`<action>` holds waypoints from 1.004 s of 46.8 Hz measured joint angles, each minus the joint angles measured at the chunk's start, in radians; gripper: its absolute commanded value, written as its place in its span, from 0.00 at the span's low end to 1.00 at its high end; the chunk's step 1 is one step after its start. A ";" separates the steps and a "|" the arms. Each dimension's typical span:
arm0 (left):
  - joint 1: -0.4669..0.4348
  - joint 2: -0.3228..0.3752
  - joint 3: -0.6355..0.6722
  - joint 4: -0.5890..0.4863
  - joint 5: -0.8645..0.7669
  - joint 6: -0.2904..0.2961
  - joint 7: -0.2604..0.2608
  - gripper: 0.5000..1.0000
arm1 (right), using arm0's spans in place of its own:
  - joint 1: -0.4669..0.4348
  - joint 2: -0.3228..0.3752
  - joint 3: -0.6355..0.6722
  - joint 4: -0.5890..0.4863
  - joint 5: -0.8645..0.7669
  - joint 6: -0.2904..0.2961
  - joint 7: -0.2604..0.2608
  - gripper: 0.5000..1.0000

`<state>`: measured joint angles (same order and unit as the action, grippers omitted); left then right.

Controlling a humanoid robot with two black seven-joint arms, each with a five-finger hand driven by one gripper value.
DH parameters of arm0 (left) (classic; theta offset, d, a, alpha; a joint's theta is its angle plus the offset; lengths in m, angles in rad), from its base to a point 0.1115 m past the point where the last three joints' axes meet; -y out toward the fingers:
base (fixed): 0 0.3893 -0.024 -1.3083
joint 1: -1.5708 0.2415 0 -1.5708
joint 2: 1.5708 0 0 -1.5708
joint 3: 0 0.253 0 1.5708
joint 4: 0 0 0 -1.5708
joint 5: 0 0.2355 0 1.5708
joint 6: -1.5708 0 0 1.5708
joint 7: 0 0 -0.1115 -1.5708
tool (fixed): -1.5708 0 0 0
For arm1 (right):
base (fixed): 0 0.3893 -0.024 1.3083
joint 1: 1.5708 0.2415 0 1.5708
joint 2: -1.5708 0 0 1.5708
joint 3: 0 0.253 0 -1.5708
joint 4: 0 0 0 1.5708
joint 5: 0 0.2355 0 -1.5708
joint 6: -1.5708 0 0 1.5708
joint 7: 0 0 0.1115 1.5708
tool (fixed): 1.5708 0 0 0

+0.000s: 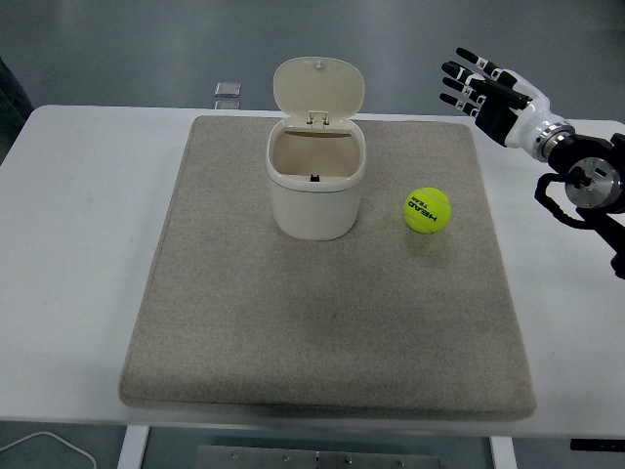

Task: Pick up the tennis ball and place it in the box.

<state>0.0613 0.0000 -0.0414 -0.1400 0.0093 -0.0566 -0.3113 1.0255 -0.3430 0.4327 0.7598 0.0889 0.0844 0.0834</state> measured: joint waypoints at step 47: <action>-0.012 0.000 0.000 0.003 -0.002 0.003 -0.001 0.98 | 0.009 0.014 0.001 0.003 -0.015 0.011 0.080 0.86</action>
<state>0.0491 0.0000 -0.0413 -0.1365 0.0076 -0.0537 -0.3119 1.0343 -0.3291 0.4336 0.7631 0.0743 0.0957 0.1637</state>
